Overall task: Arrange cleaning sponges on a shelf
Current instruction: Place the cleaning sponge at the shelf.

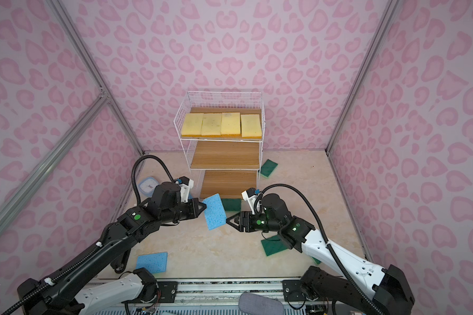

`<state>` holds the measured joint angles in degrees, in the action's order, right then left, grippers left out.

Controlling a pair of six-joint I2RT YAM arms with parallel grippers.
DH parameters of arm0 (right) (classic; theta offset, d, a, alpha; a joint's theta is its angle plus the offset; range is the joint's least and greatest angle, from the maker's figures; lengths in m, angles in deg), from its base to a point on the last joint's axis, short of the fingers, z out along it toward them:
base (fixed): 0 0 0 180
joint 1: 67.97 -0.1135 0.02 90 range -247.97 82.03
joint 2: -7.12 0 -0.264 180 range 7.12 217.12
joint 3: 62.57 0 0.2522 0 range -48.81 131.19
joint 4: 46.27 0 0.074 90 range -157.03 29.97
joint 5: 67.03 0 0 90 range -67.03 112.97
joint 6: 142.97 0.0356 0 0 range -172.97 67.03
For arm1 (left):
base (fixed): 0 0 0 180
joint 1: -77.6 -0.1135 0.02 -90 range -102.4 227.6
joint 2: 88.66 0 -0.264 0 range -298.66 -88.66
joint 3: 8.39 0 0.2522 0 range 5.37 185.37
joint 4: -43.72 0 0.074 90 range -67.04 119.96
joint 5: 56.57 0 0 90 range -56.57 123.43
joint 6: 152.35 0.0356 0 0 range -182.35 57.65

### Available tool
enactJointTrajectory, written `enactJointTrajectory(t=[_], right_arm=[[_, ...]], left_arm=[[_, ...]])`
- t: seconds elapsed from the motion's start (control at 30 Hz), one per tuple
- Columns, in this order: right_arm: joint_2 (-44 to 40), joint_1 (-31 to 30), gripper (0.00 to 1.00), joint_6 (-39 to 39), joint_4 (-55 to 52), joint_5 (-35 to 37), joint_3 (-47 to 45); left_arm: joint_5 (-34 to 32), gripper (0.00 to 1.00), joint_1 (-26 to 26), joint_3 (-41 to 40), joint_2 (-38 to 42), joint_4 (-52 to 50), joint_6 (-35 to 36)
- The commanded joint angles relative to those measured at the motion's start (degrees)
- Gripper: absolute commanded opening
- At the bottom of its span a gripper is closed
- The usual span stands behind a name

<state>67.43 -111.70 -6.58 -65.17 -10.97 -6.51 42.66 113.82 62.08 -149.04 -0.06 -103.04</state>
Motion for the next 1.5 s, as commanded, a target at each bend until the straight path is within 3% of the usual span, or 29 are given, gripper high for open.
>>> enactJointTrajectory(t=[0.0,0.5,0.53,0.57,0.6,0.63,0.67,1.0,1.47], right_arm=[[2.1,-0.4,0.56,0.0,3.4,-0.5,1.7],[9.5,-0.5,0.11,0.4,6.4,-3.8,5.7],[9.5,-0.4,0.09,0.4,6.4,-3.7,5.8],[9.6,-0.5,0.08,0.4,6.4,-3.5,6.0],[9.4,-0.5,0.08,0.4,6.4,-3.2,6.1],[9.4,-0.5,0.07,0.4,6.3,-2.7,6.4],[9.3,-0.5,0.07,0.4,6.0,-2.2,6.7],[10.4,-0.9,0.02,3.7,9.9,7.2,10.0],[25.3,-0.9,0.02,5.9,15.3,10.5,24.8]], left_arm=[[3.4,0.04,-1.2,1.9,-0.5,2.5,0.8],[5.8,0.04,-3.2,0.1,-0.3,3.5,0.5],[5.7,0.08,-3.4,0.1,-0.6,3.0,0.6],[5.5,0.23,-3.6,0.2,-0.7,2.8,0.6],[5.1,0.48,-3.8,0.1,-0.6,2.5,0.7],[4.3,0.80,-3.9,0.1,-0.2,2.0,0.9],[3.4,0.99,-4.0,0.0,0.3,1.6,1.2],[-6.1,0.98,-6.3,-6.7,12.4,-4.8,3.0],[-7.2,0.98,-6.9,-15.9,21.5,-9.2,5.3]])
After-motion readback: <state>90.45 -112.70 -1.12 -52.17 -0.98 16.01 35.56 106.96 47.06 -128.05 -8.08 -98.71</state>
